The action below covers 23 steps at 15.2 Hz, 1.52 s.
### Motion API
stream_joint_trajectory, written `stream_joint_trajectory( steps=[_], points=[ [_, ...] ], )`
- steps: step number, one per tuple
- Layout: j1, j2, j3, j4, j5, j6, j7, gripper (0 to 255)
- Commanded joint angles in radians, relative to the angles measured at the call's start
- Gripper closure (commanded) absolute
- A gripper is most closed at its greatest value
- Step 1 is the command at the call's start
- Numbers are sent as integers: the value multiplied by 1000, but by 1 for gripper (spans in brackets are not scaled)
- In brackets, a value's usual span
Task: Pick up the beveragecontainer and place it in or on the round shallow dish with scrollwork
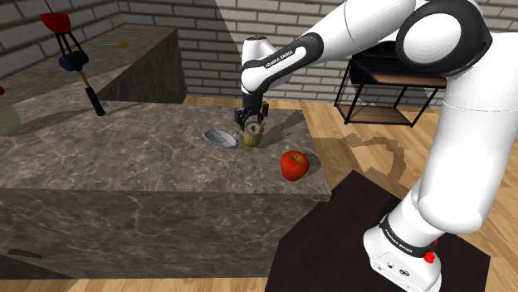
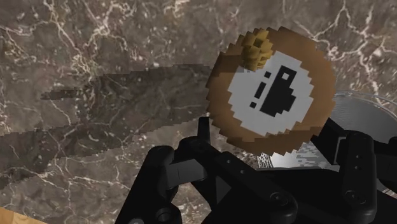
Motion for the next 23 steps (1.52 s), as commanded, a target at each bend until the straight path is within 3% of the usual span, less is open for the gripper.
stream_joint_trajectory(
  steps=[1, 16, 23],
  points=[
    [0, -15, 0, 8, 1, -22, -1, 255],
    [-2, -98, 3, 98, 8, -195, -5, 255],
    [60, 172, 20, 517, -18, -345, 73, 255]
  ],
)
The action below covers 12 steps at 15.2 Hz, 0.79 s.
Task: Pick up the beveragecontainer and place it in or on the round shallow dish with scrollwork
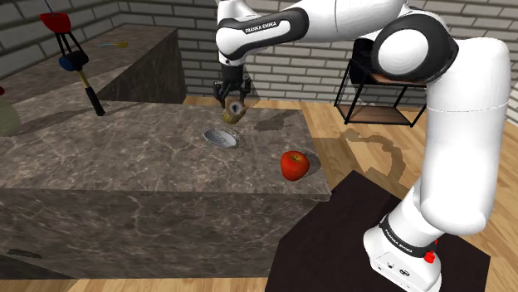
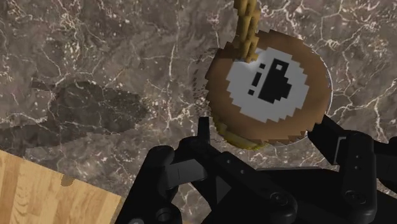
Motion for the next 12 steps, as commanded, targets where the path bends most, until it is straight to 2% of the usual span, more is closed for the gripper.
stream_joint_trajectory(
  steps=[1, 3, 5, 12],
  points=[
    [19, 91, 2, 150, -7, -59, 19, 255],
    [41, 198, 3, 330, -15, -131, 35, 255],
    [67, 343, 2, 581, -22, -237, 47, 255],
    [63, 332, 1, 467, -22, -135, 49, 255]
  ],
)
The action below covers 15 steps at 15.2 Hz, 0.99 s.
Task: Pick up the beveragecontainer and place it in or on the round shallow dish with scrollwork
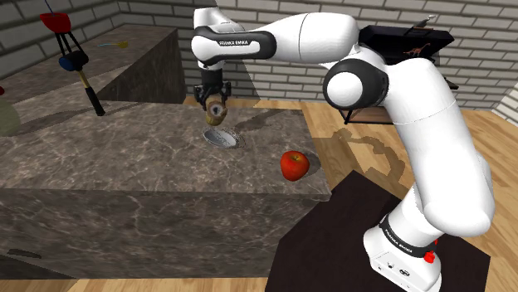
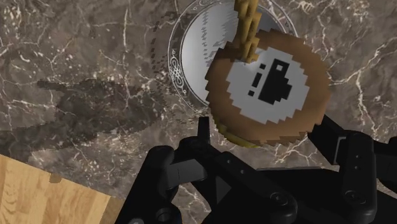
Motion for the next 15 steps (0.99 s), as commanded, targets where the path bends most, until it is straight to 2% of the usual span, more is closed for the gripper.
stream_joint_trajectory(
  steps=[1, 8, 15],
  points=[
    [-1, 0, 0, -27, 0, 28, 1, 255],
    [-3, 13, -1, -99, -2, 113, 3, 255],
    [-3, 13, -1, -99, -2, 113, 3, 255]
  ],
)
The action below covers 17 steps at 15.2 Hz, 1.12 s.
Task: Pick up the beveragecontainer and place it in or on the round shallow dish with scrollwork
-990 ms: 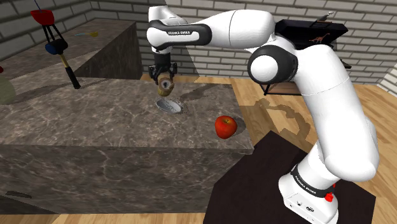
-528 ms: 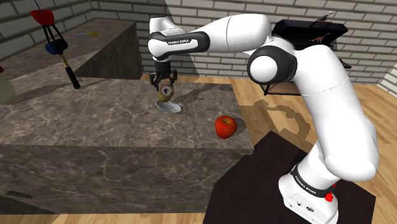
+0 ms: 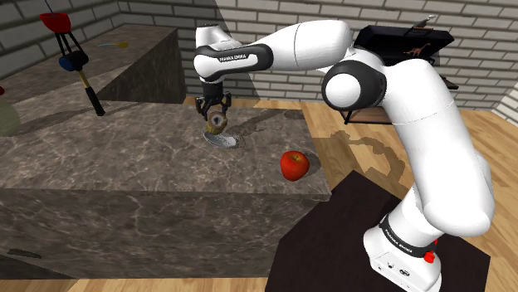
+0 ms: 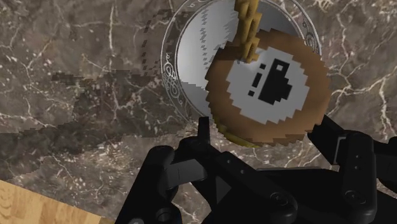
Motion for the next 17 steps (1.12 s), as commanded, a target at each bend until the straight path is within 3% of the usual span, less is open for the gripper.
stream_joint_trajectory(
  steps=[1, 2, 7, 11, 17],
  points=[
    [0, 0, 0, 0, 0, 0, 0, 255],
    [0, -1, 0, 0, 0, 0, 0, 0],
    [0, 0, 0, 0, 0, 0, 0, 0],
    [3, -15, 1, 102, 2, -117, -2, 0],
    [3, -15, 1, 102, 2, -117, -2, 0]
  ],
)
